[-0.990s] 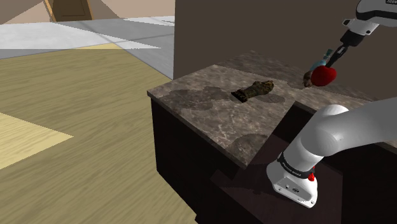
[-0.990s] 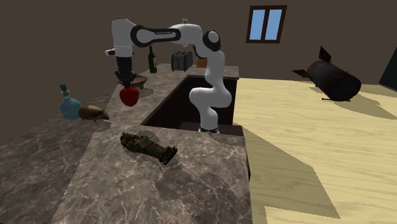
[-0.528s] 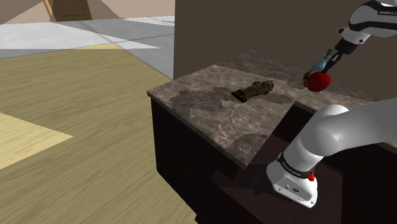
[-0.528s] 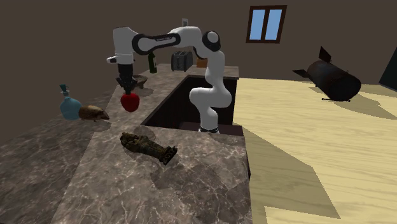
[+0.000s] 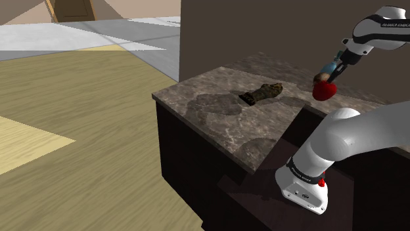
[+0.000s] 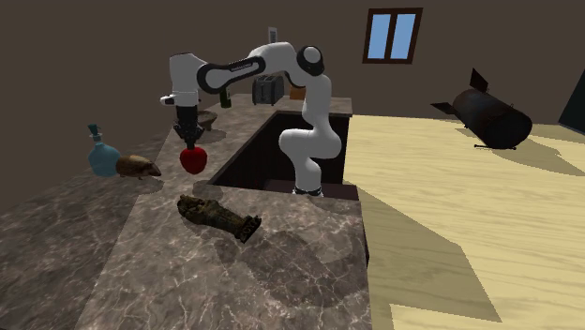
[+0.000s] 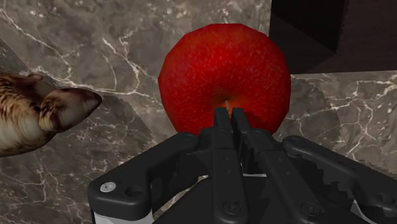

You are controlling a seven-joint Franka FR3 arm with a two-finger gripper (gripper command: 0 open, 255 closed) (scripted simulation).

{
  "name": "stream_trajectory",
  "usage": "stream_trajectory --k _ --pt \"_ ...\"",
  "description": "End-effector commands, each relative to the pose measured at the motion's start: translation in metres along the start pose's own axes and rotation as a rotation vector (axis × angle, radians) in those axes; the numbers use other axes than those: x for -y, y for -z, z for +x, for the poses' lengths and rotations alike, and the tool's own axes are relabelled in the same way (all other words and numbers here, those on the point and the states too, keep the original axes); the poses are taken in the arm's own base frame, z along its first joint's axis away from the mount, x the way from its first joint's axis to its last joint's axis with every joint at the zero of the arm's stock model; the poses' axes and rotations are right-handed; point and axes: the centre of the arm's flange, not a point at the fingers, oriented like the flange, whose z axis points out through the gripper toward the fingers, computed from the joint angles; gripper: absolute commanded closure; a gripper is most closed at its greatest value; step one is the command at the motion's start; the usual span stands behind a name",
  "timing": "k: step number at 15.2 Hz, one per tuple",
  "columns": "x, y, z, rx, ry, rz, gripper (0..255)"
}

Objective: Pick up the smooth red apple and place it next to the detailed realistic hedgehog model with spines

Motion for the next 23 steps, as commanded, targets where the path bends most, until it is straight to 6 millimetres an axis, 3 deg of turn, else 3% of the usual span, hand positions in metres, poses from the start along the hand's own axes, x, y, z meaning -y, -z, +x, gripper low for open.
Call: stream_trajectory --k 1,10,11,16,20,23 --pt "0.000 -0.011 -0.001 0.000 0.000 0.000 255" --pt "0.001 -0.017 -0.002 0.000 0.000 0.000 255" --pt "0.001 -0.017 -0.002 0.000 0.000 0.000 0" --pt "0.001 -0.017 -0.002 0.000 0.000 0.000 0" --pt "0.001 0.033 -0.002 0.000 0.000 0.000 0" --pt "0.001 0.033 -0.002 0.000 0.000 0.000 0"
